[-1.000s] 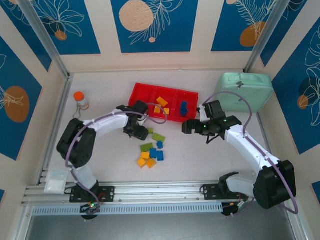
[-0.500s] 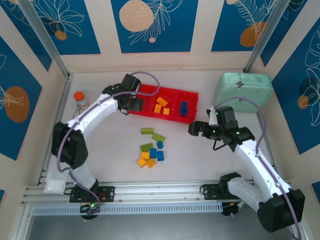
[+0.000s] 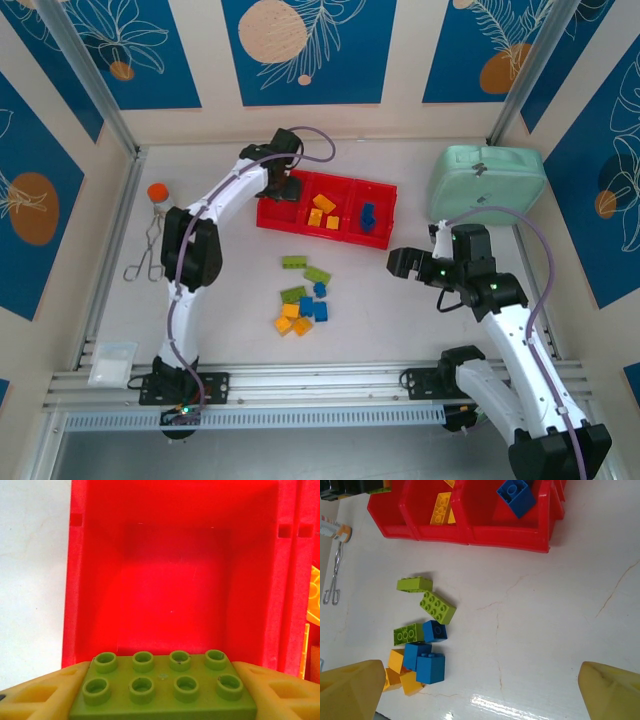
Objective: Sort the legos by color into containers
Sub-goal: Place the lego in the container, then pick up the lego from the center of the table.
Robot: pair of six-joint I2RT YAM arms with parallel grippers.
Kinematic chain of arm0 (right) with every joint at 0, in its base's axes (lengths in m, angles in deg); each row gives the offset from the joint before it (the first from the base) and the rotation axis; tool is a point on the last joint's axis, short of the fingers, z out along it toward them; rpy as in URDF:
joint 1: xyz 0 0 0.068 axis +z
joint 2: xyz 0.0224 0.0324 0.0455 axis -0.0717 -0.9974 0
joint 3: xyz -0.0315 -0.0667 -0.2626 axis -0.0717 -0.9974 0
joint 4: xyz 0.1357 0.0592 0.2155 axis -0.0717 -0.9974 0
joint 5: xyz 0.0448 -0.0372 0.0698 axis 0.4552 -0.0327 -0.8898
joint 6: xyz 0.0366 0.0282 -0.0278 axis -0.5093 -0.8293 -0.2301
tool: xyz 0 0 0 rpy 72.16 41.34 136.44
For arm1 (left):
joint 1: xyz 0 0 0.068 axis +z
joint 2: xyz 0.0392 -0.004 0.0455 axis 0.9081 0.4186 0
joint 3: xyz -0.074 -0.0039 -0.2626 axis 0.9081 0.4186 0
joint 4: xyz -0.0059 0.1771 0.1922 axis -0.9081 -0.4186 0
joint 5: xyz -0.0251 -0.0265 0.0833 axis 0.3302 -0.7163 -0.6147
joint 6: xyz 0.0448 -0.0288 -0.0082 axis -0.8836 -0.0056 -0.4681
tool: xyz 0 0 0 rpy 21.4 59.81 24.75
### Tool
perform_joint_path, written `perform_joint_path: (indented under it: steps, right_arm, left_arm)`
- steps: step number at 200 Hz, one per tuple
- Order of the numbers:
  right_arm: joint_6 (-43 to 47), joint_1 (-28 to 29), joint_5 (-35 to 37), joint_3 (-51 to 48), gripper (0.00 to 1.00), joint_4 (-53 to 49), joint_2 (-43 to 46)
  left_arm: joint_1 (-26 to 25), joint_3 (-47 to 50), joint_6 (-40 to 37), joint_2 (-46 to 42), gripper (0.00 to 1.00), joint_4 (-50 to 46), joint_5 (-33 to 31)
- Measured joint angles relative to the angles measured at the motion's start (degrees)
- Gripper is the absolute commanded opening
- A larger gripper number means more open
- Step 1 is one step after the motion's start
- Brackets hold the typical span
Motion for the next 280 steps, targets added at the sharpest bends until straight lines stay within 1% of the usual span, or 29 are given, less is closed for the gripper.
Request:
perform_joint_path:
  steps: [25, 53, 78, 102, 138, 150, 162, 184, 212, 255, 280]
  right_arm:
    - [0.0, -0.28, -0.15, 0.0, 0.99, -0.09, 0.15]
    - [0.0, -0.76, -0.59, 0.0, 0.99, -0.07, 0.5]
    - [0.0, -1.01, -0.98, 0.0, 0.99, -0.04, 0.48]
    - [0.0, -1.16, -1.07, 0.0, 0.99, -0.04, 0.42]
    - [0.02, -1.38, -2.1, 0.0, 0.99, -0.07, 0.2]
    - [0.0, -1.64, -2.54, 0.0, 0.99, -0.13, 0.2]
    - [0.02, -1.92, -2.93, 0.0, 0.99, -0.33, 0.2]
    - [0.02, -2.23, -3.82, 0.02, 0.99, -0.98, 0.2]
    - [0.0, -2.23, -4.72, 0.02, 0.99, -1.29, -0.09]
    - [0.0, -2.23, -5.6, 0.02, 0.99, -1.27, -0.61]
    - [0.0, -2.21, -6.14, 0.02, 0.99, -1.22, -0.61]
  left_arm:
    - [0.0, -0.15, 0.2, 0.28, 0.84, -0.44, -0.87]
    - [0.0, 0.57, 0.39, -0.33, 1.0, 0.09, -1.07]
    - [0.0, 6.78, 0.33, -5.55, 0.99, 2.1, -1.14]
    - [0.0, 14.12, 0.96, -13.92, 0.99, 4.02, -0.52]
    - [-0.85, 30.36, 3.48, -28.76, 0.99, 9.09, 2.32]
    - [-1.92, 35.78, 4.7, -31.89, 0.99, 10.56, 3.26]
    - [-3.43, 39.98, 5.95, -33.2, 0.99, 11.41, 4.17]
    - [-6.95, 44.35, 7.91, -32.76, 1.0, 12.39, 5.46]
    - [-10.62, 44.28, 10.27, -30.23, 0.99, 13.44, 6.08]
    - [-12.72, 42.23, 12.61, -20.9, 0.99, 14.78, 7.06]
    - [-12.83, 42.12, 13.62, -17.99, 1.0, 15.19, 7.06]
